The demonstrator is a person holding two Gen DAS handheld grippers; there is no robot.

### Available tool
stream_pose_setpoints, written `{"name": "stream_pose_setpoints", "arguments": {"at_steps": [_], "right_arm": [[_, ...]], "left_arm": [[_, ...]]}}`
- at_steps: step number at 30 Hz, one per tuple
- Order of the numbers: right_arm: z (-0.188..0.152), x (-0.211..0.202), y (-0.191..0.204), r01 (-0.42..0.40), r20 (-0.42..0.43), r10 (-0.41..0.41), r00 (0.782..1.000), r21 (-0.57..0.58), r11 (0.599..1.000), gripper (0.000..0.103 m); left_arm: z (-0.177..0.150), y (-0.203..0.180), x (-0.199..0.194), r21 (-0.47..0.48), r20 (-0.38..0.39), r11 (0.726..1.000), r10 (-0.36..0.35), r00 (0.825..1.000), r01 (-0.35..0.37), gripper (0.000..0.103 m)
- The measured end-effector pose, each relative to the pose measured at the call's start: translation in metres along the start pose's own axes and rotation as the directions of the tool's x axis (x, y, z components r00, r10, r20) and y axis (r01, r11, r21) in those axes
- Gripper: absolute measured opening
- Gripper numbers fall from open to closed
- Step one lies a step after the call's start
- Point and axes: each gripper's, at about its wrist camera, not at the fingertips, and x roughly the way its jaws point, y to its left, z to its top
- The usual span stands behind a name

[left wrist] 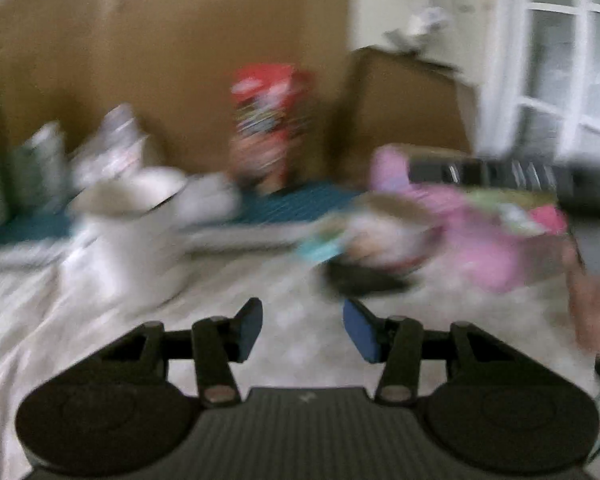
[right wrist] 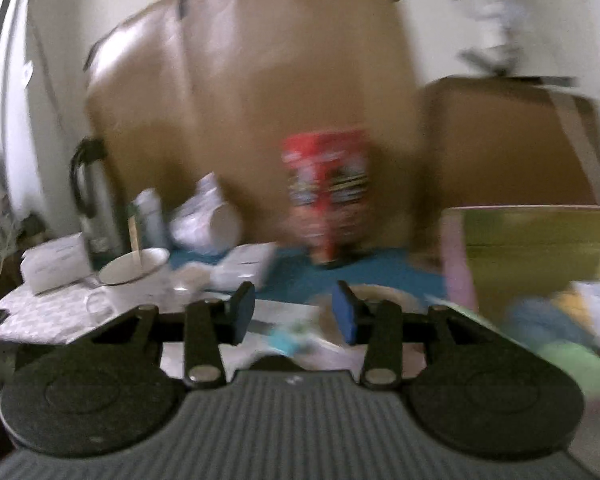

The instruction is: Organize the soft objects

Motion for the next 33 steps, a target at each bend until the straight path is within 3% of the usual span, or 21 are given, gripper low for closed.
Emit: {"name": "stream_pose_setpoints", "arguments": {"at_steps": [3,7,11,13,15,21,26,29,33], "right_arm": [[0.016,0.076,0.024,-0.024,-0.071,0.025,0.997,0.006,1.000,0.065],[0.036,0.174,0.043,0.036,-0.160,-0.038,0.986,-0.015,0.999,0.072],[0.048,0.237,0.042,0.044,-0.271,-0.026,0.962,0.057,0.997,0.077],[0.049,0.261,0.043,0.055,-0.338,-0.033,0.940,0.055,0.997,0.077],[0.045,0.274,0.042,0.069,-0.414,-0.048,0.909,0.036,0.997,0.065],[0.043,0.218,0.029,0.086,-0.419,-0.051,0.906,0.065,0.994,0.061],[0.023,0.142,0.045,-0.006,-0.408,0.007,0.913,0.005,1.000,0.062],[-0.001,0.085,0.059,-0.068,-0.381,0.040,0.924,-0.061,0.996,0.062],[-0.041,0.020,0.068,-0.141,-0.356,0.096,0.929,-0.103,0.985,0.064]], "left_arm": [[-0.022,0.044,-0.001,-0.060,-0.027,0.996,0.066,0.997,-0.068,0.046],[-0.035,0.079,0.005,-0.120,-0.021,0.986,0.115,0.993,-0.116,0.045],[-0.036,0.092,0.004,-0.173,0.017,0.984,0.035,0.999,-0.032,0.045],[-0.036,0.094,0.002,-0.177,0.036,0.984,0.020,0.999,-0.013,0.046],[-0.037,0.093,-0.001,-0.184,0.051,0.983,0.006,0.999,0.004,0.046],[-0.037,0.097,0.000,-0.223,0.063,0.974,-0.018,0.998,0.032,0.046],[-0.039,0.100,-0.005,-0.241,0.091,0.970,-0.022,0.996,0.043,0.051],[-0.041,0.113,-0.013,-0.296,0.141,0.952,-0.041,0.989,0.082,0.057],[-0.043,0.115,-0.018,-0.346,0.096,0.934,-0.063,0.993,0.093,0.057]]}}
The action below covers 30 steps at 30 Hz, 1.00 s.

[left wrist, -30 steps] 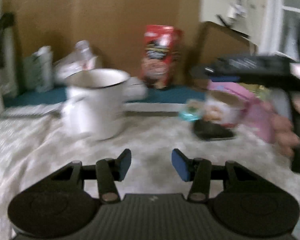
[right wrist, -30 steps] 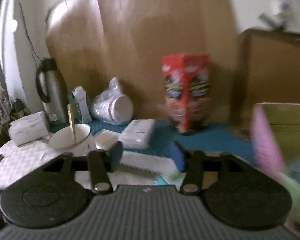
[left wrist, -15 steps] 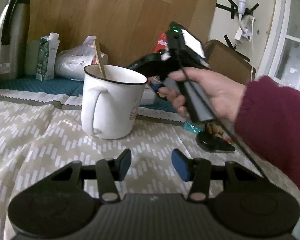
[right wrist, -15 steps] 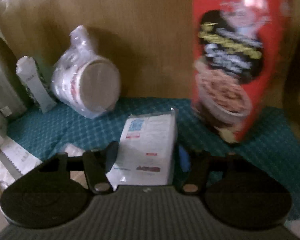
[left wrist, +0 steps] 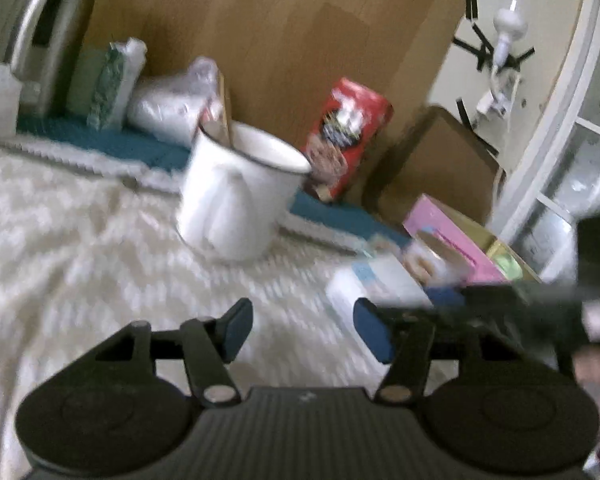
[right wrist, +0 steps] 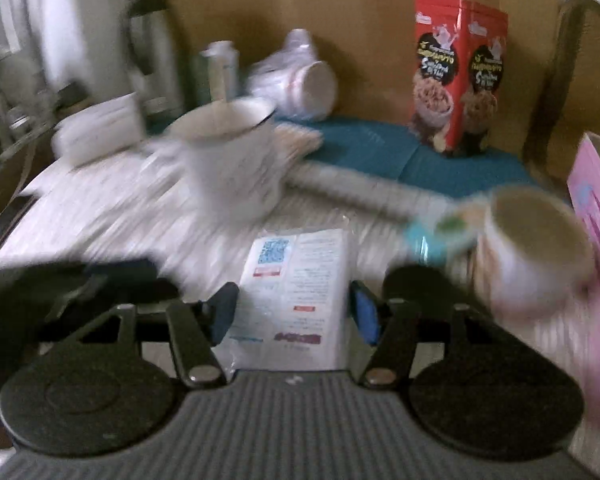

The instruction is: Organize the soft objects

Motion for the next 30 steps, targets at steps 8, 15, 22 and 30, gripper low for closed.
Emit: {"name": "stream_pose_setpoints", "arguments": {"at_steps": [8,15,22,30], "right_arm": [[-0.083,-0.078,0.008,0.127,0.214,-0.127,0.968,0.016,0.992,0.085],[-0.107,-0.086,0.004,0.172,0.229,-0.182,0.956,0.064,0.983,0.088],[-0.129,-0.087,-0.001,0.150,0.233,-0.161,0.959,0.063,0.987,0.083],[-0.113,-0.121,-0.028,0.213,0.366,-0.220,0.904,0.062,0.975,0.067]], "left_arm": [[-0.010,-0.054,-0.007,0.026,-0.177,0.994,-0.097,0.979,0.104,0.058],[-0.022,-0.101,0.001,0.043,-0.309,0.986,-0.139,0.941,0.160,0.066],[-0.038,-0.138,0.008,0.130,-0.373,0.971,-0.138,0.917,0.199,0.057],[-0.037,-0.183,0.023,0.220,-0.403,0.937,-0.165,0.900,0.270,0.054]]}}
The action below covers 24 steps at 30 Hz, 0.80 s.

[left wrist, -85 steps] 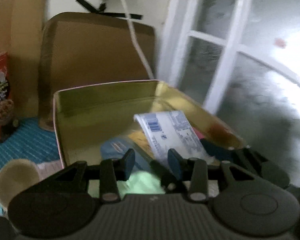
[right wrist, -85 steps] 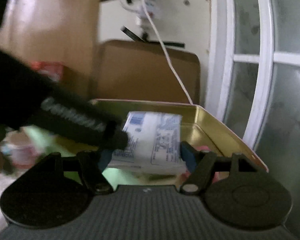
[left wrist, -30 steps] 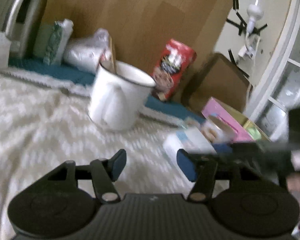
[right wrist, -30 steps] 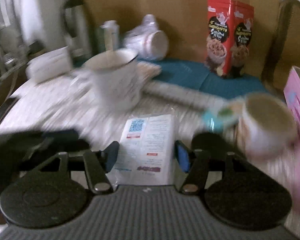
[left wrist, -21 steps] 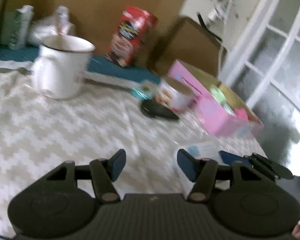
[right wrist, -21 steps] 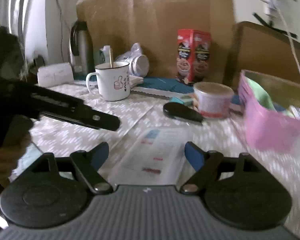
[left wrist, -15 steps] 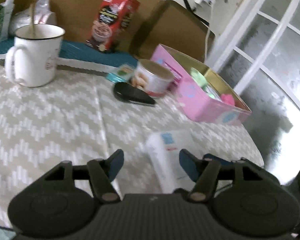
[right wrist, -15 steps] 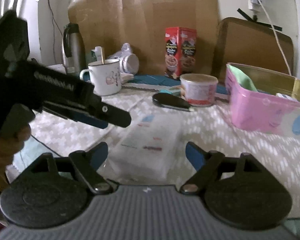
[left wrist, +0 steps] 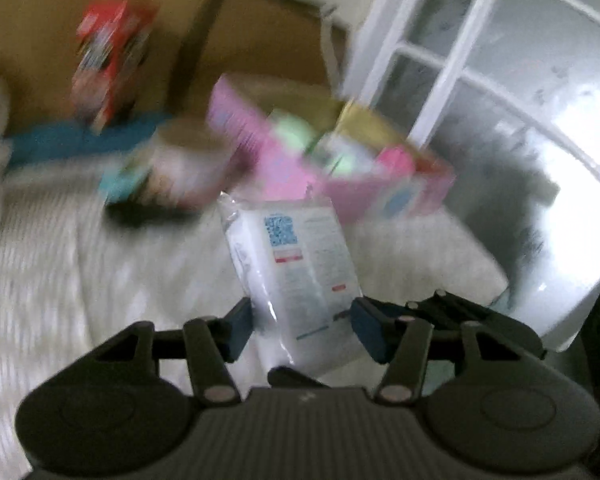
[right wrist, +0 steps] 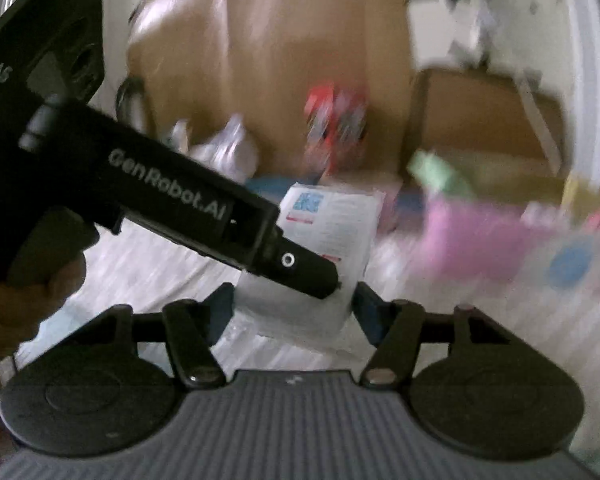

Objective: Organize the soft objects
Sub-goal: 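Carry the QR-code packet into the pink tin and open the left tool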

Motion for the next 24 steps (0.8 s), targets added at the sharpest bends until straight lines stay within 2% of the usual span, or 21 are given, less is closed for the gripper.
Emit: {"name": "stream_pose_setpoints", "arguments": {"at_steps": [3,6,9,13,15,16,18,19,21,24], "right_arm": [[0.030,0.001,-0.030,0.071,0.089,-0.069,0.994,-0.021,0.997,0.068],[0.057,0.020,-0.070,0.120,0.099,-0.119,0.988,-0.010,0.993,0.068],[0.078,0.059,-0.120,0.103,0.000,-0.103,0.995,0.071,0.992,0.068],[0.099,0.117,-0.175,0.082,-0.158,-0.048,0.986,0.214,0.973,0.070],[0.105,0.139,-0.188,0.118,-0.198,-0.073,0.978,0.228,0.967,0.076],[0.106,0.144,-0.190,0.155,-0.199,-0.112,0.974,0.215,0.964,0.078],[0.107,0.143,-0.194,0.202,-0.170,-0.166,0.971,0.219,0.955,0.086],[0.105,0.138,-0.195,0.200,-0.143,-0.169,0.975,0.239,0.950,0.086],[0.097,0.122,-0.200,0.192,-0.094,-0.172,0.981,0.277,0.942,0.086],[0.083,0.090,-0.193,0.221,-0.012,-0.228,0.974,0.299,0.928,0.085]], "left_arm": [[0.046,-0.026,-0.001,0.085,0.070,0.996,-0.024,0.997,0.018,0.054],[0.092,-0.050,0.014,0.170,0.125,0.985,-0.028,0.992,0.007,0.055],[0.134,-0.063,0.053,0.200,0.139,0.980,-0.008,0.990,-0.020,0.056],[0.179,-0.050,0.121,0.121,0.081,0.991,0.041,0.996,-0.051,0.061],[0.193,-0.037,0.147,0.048,0.055,0.997,0.065,0.996,-0.067,0.073],[0.198,-0.032,0.155,0.021,0.059,0.996,0.085,0.995,-0.086,0.077],[0.203,-0.027,0.162,0.003,0.095,0.990,0.140,0.986,-0.141,0.081],[0.203,-0.025,0.161,-0.006,0.117,0.986,0.166,0.979,-0.166,0.081],[0.201,-0.022,0.150,-0.020,0.161,0.988,0.154,0.975,-0.153,0.081],[0.196,-0.019,0.125,-0.013,0.218,0.990,0.140,0.966,-0.141,0.080]]}}
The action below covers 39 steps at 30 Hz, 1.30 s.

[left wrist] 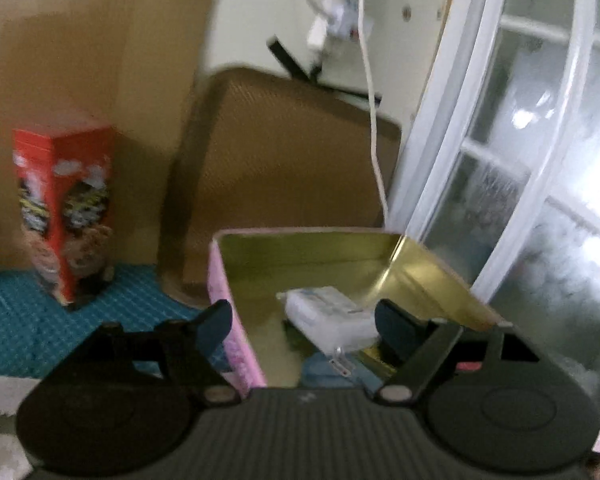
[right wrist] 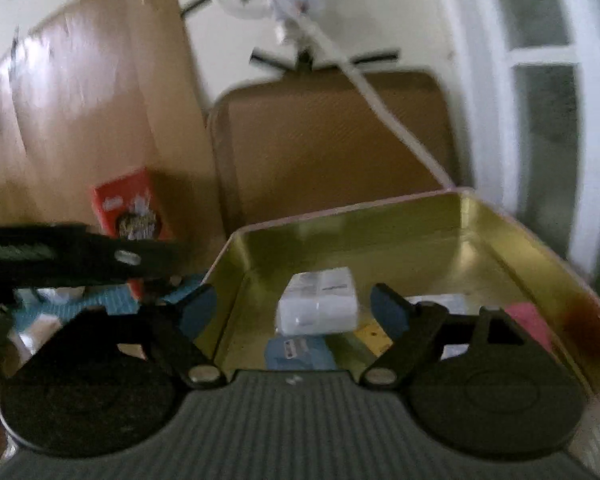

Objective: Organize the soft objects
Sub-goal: 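Carry the QR-code packet into the pink tin and open the left tool, then grasp the black cylindrical item on the cloth with the left tool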

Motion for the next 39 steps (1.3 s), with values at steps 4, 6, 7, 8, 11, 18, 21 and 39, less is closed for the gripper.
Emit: {"name": "stream_pose_setpoints", "arguments": {"at_steps": [4,6,7,8,11,18,21,39], "right_arm": [[-0.026,-0.049,0.010,-0.040,0.084,0.040,0.996,-0.004,0.999,0.059],[-0.040,-0.065,0.025,-0.093,0.079,0.096,0.992,-0.035,0.995,0.037],[-0.046,-0.072,0.035,-0.119,0.067,0.123,0.990,-0.060,0.991,0.033],[-0.054,-0.077,0.047,-0.151,0.048,0.156,0.987,-0.091,0.984,0.029],[-0.074,-0.078,0.088,-0.248,-0.048,0.244,0.969,-0.182,0.951,0.029],[-0.095,-0.013,0.155,-0.309,-0.201,0.253,0.946,-0.326,0.894,0.064],[-0.098,0.020,0.161,-0.312,-0.273,0.227,0.935,-0.326,0.892,0.071],[-0.116,0.029,0.199,-0.356,-0.347,0.239,0.907,-0.327,0.875,0.056]], "left_arm": [[-0.012,0.027,-0.057,-0.047,0.068,0.998,-0.035,0.997,0.038,0.080],[-0.030,0.051,-0.091,-0.082,0.086,0.996,-0.024,0.996,0.031,0.079],[-0.040,0.063,-0.104,-0.095,0.085,0.995,-0.002,0.996,0.011,0.079],[-0.052,0.074,-0.116,-0.107,0.081,0.994,0.024,0.996,-0.015,0.079],[-0.092,0.108,-0.146,-0.129,0.040,0.985,0.117,0.992,-0.111,0.077],[-0.151,0.161,-0.160,-0.170,-0.053,0.958,0.226,0.973,-0.232,0.075],[-0.153,0.173,-0.166,-0.219,-0.049,0.957,0.181,0.982,-0.187,0.075],[-0.144,0.181,-0.149,-0.238,-0.067,0.959,0.143,0.988,-0.155,0.075]]}}
